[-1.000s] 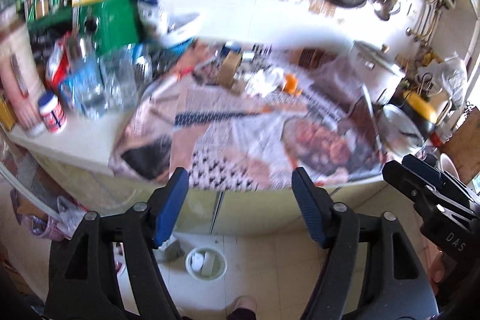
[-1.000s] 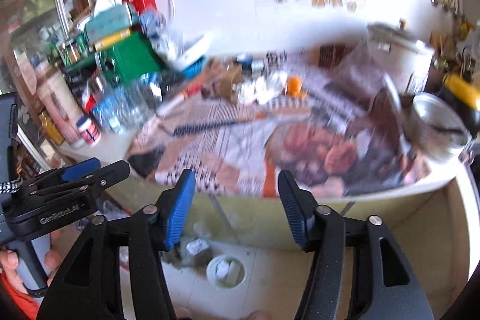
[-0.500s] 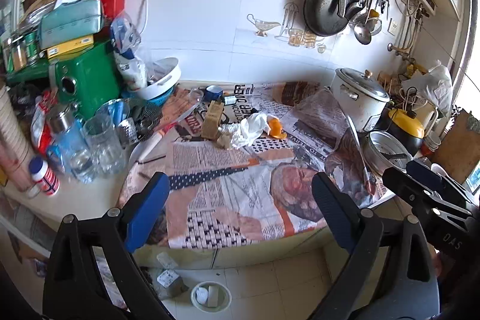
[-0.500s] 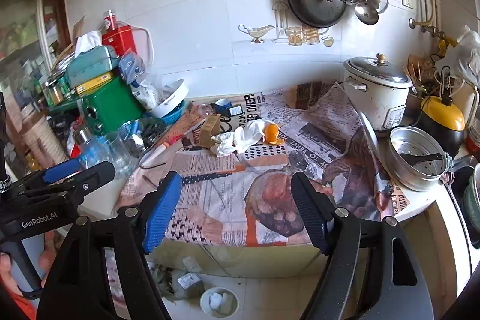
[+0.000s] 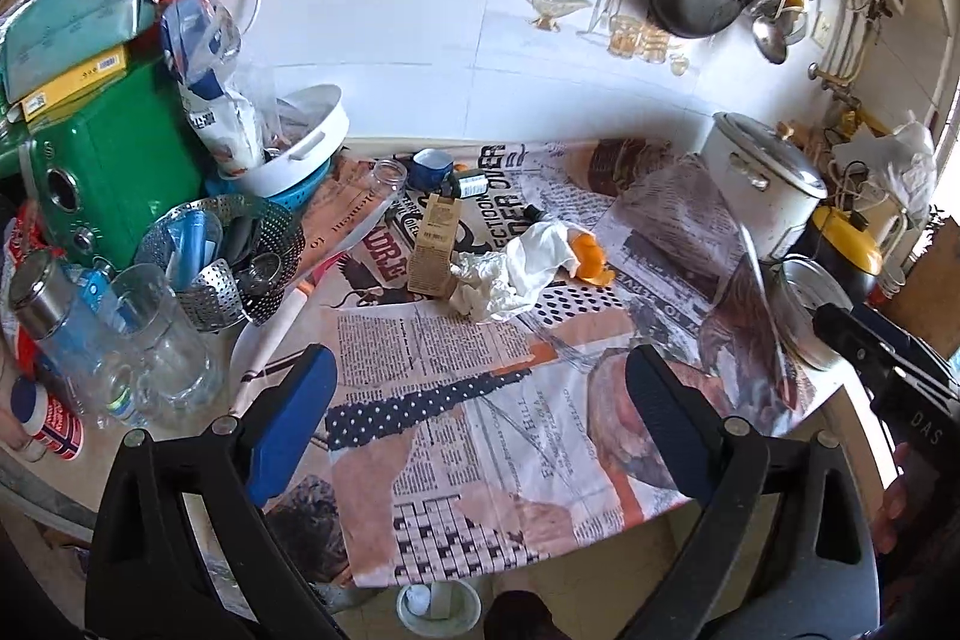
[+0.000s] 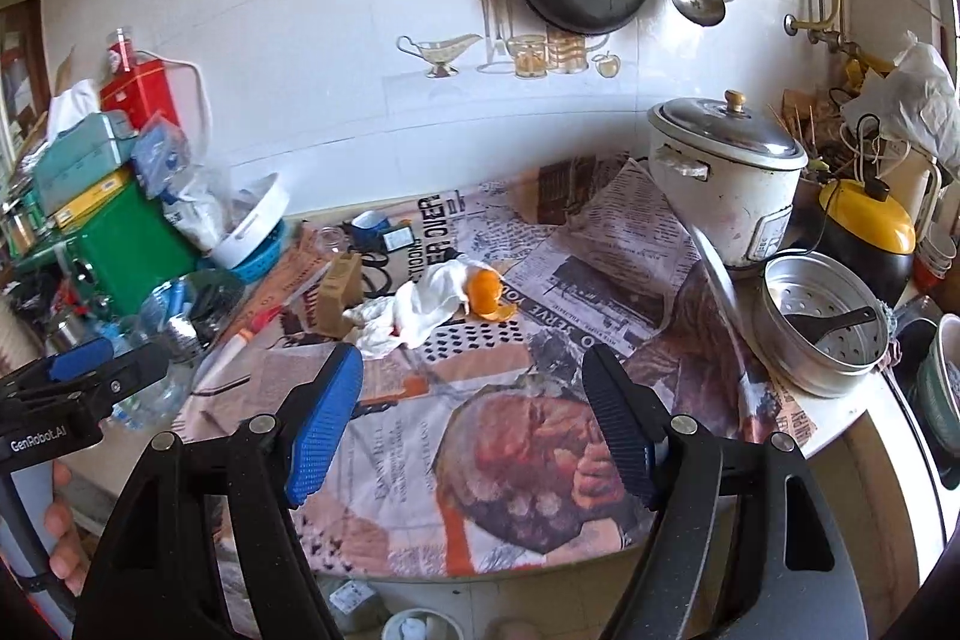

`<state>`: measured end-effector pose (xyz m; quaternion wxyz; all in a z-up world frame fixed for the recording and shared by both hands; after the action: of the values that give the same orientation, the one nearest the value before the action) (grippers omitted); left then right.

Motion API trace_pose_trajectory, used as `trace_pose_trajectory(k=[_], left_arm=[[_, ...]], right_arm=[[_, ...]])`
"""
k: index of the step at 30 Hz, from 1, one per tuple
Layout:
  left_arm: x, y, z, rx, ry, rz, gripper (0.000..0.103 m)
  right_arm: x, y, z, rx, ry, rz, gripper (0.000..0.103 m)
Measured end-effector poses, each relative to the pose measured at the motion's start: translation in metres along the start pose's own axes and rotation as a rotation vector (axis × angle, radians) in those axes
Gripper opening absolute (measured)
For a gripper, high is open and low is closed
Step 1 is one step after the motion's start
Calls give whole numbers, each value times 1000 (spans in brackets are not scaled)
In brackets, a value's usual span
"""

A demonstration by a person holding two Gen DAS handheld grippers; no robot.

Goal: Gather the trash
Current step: 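Grasp the crumpled tissue with the left tool while the right tool grasps orange peel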

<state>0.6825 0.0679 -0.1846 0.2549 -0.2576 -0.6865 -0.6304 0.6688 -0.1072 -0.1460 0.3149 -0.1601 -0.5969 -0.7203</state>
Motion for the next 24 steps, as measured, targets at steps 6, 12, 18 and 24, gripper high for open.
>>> trace_pose_trajectory(k=[6,12,18,24], left_arm=[[-78,8,5,68,41,99,97],[-150,11,1,139,53,204,97],[-206,8,-1,185,87,266,97],[-254,-4,5,209,115,327,93]], right_arm=[[-73,18,-21,-2,36,92,73],[-152,24,-31,49,80,211,72],[-230,12,-33,55,129,337,72],[-282,-6,-31,32,161,433,68]])
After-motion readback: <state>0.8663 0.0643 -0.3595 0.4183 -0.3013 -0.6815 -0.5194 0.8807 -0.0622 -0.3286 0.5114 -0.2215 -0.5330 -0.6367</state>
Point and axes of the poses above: each gripper's, at about its wrist camera, not at the fingertips, and x roughly against the way its jaws point, z to its left, y to its top, the point moved 10 cm from there along -x, roughly the way its jaws point, and after that the axes turned 5 degrees about -x, right-handed, at the moved point
